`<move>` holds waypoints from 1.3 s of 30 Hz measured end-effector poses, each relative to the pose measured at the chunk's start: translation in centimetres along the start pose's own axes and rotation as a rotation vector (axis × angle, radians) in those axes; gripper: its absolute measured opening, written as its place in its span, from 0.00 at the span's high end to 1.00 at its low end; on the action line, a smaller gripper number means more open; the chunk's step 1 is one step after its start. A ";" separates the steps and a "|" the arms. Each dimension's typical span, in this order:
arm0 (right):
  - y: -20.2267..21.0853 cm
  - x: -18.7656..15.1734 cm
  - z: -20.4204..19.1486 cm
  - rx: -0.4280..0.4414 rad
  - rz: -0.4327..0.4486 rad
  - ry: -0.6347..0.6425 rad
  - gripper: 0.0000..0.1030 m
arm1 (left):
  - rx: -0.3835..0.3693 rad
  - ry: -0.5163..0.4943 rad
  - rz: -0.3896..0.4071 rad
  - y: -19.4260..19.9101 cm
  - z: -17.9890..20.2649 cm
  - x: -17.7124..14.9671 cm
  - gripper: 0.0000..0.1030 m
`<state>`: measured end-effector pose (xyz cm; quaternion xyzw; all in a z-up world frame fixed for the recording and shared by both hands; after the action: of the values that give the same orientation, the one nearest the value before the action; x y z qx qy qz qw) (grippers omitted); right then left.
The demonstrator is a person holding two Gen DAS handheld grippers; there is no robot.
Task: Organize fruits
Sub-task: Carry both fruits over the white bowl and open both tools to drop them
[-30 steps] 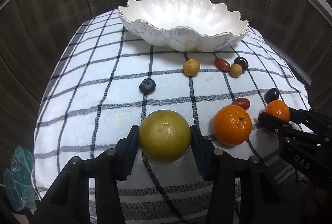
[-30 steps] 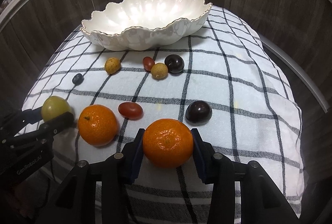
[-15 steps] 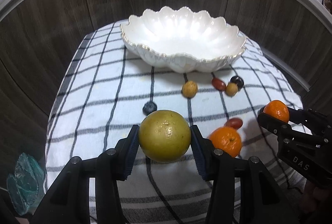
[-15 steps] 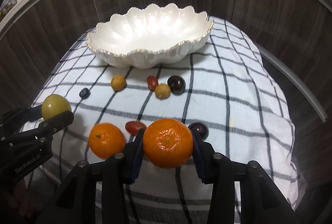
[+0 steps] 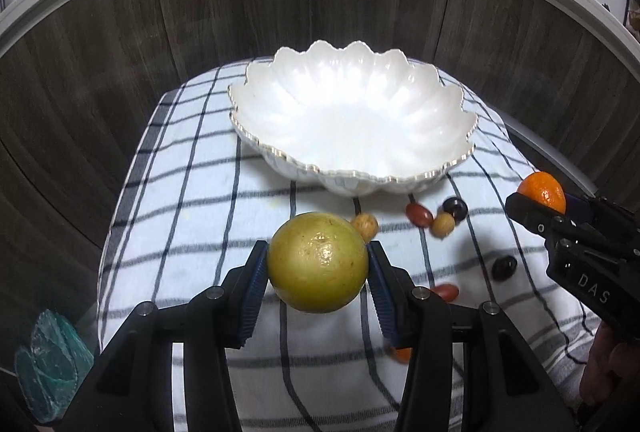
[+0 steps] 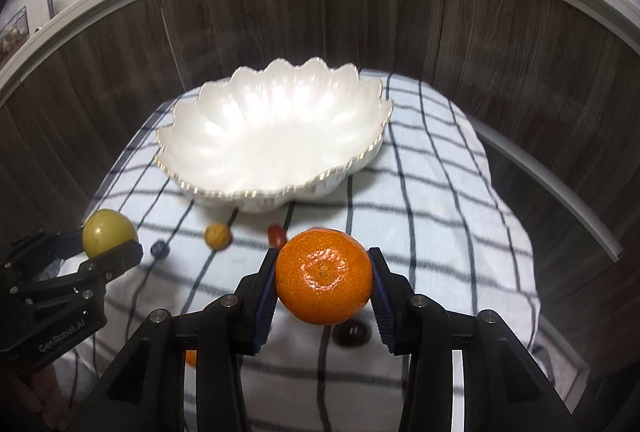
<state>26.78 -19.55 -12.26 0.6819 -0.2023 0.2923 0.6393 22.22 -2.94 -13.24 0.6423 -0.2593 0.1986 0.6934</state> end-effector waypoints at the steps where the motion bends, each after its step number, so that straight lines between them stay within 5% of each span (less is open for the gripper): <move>1: -0.1 0.4 0.1 0.000 0.004 -0.003 0.58 | -0.001 0.000 0.004 -0.1 0.0 0.5 0.54; 20: -3.0 8.5 2.1 -0.037 0.092 -0.025 0.58 | 0.019 0.040 0.033 -3.4 -1.3 7.8 0.54; 39: -8.2 12.0 3.4 -0.072 0.030 -0.055 0.58 | 0.038 0.062 -0.016 -8.6 -2.9 11.2 0.54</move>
<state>41.55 -20.89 -10.61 0.6630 -0.2403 0.2757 0.6532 36.56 -1.54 -13.21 0.6510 -0.2288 0.2177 0.6903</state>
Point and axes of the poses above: each gripper's, at about its wrist camera, not at the fingertips, and y roughly against the way its jaws point, z to its right, x to its top, the point moved 4 cm from there along -y, roughly the way its jaws point, and after that the axes turned 2 degrees about y, right-handed, at the moved point
